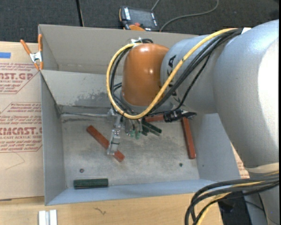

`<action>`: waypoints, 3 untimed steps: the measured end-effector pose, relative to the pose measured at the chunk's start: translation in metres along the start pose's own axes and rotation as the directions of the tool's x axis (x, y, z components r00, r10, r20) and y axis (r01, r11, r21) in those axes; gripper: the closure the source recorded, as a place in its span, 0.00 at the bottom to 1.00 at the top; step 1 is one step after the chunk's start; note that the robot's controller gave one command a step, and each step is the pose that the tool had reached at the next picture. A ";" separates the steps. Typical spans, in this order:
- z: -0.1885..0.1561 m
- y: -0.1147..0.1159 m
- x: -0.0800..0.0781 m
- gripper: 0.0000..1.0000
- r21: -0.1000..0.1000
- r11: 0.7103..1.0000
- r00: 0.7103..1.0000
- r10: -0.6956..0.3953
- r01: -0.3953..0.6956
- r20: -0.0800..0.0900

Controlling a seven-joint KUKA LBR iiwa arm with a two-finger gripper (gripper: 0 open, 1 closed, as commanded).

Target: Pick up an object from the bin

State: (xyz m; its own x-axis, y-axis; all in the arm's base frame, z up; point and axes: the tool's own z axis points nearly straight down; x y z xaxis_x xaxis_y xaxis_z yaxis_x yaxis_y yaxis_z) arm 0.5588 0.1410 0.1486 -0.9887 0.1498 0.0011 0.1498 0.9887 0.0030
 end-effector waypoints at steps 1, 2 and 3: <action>0.017 -0.040 0.026 0.00 0.003 0.887 0.887 -0.462 0.462 -0.002; 0.082 -0.007 -0.001 0.00 0.001 0.922 0.922 -0.387 0.387 0.000; 0.078 -0.079 -0.037 0.00 0.006 0.948 0.948 -0.319 0.319 0.003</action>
Offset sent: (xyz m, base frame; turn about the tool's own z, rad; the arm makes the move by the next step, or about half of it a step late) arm -0.0312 -0.0349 -0.0159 -0.4806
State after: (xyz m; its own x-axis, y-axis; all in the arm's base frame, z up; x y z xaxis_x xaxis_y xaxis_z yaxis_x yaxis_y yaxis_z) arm 0.5835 0.0577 0.0699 -0.9848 -0.1739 -0.0029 -0.1739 0.9848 -0.0026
